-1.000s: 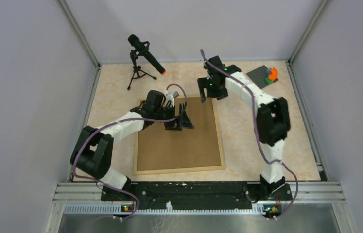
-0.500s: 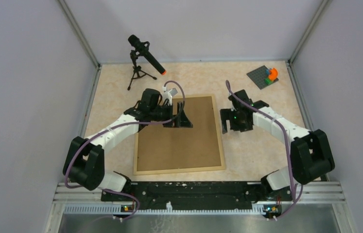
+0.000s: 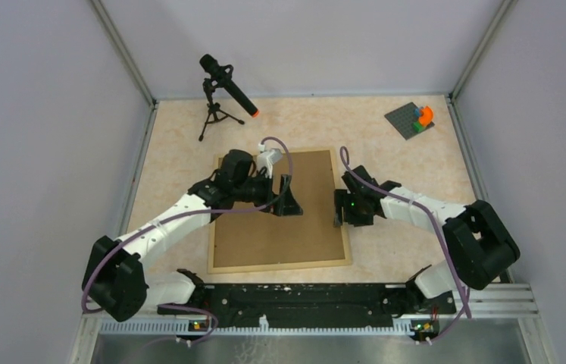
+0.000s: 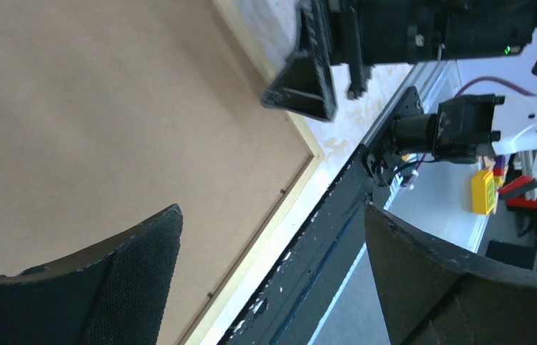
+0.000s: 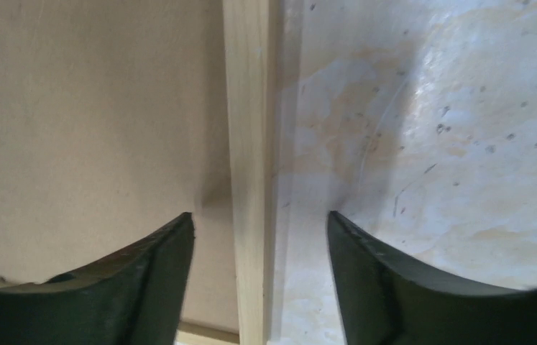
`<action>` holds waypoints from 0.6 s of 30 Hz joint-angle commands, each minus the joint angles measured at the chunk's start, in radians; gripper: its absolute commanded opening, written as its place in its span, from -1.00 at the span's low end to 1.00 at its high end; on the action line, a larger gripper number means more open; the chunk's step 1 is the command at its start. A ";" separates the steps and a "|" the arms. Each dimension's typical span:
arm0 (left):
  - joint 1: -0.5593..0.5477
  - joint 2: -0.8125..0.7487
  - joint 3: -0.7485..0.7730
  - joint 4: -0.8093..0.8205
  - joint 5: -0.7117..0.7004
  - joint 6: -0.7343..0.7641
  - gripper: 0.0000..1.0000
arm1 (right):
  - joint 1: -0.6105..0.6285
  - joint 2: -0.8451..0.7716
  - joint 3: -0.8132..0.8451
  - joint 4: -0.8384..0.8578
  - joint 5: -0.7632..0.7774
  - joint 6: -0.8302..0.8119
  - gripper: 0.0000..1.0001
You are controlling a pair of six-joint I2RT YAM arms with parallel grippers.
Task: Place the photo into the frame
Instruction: Turn over the photo frame at the center of the board.
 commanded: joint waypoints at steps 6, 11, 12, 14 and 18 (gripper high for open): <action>-0.339 -0.005 0.054 0.056 -0.287 0.142 0.97 | 0.034 0.097 0.012 0.036 0.173 0.069 -1.00; -0.564 -0.068 -0.052 0.240 -0.470 0.412 0.97 | 0.032 0.003 0.031 -0.035 0.284 0.093 -1.00; -0.608 -0.070 -0.075 0.276 -0.496 0.481 0.97 | 0.032 -0.020 0.044 -0.051 0.285 0.089 -1.00; -0.685 -0.051 -0.085 0.286 -0.543 0.581 0.97 | 0.032 -0.068 0.074 -0.094 0.268 0.081 -1.00; -0.795 0.043 -0.027 0.206 -0.586 0.679 0.97 | 0.004 -0.146 0.113 -0.149 0.157 0.077 -1.00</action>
